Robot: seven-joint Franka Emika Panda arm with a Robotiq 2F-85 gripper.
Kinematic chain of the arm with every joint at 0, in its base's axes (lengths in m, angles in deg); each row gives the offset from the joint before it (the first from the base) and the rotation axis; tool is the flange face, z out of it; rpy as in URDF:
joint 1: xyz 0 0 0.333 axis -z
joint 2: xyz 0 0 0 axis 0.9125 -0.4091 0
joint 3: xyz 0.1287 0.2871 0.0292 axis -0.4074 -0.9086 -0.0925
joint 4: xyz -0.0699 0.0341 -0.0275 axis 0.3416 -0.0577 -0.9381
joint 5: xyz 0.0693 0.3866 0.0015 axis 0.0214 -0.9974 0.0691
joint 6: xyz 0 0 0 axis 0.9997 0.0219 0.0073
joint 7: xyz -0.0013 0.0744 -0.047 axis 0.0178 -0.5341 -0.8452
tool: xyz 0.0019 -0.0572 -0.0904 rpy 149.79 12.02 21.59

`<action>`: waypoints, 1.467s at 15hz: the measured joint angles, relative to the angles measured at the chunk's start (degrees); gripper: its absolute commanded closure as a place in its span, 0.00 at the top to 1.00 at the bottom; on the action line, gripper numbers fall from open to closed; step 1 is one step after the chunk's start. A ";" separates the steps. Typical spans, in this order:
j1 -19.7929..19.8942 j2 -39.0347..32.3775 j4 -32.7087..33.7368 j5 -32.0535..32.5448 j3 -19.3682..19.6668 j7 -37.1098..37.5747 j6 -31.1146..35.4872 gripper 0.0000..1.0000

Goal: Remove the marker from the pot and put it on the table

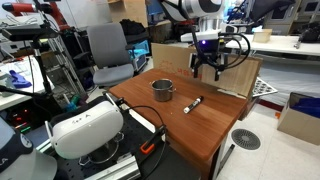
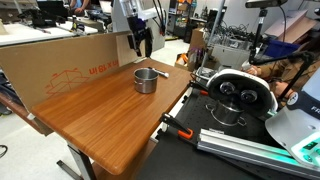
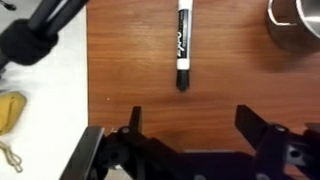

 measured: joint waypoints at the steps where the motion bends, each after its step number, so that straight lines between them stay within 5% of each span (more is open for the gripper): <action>1: -0.01 1.17 -0.16 -0.59 -0.33 -0.01 -0.76 1.00; 11: -0.02 15.12 -9.74 -4.21 -1.92 -0.04 -4.00 1.00; 22: -0.02 15.43 -10.48 -4.23 -1.92 -0.04 -3.86 1.00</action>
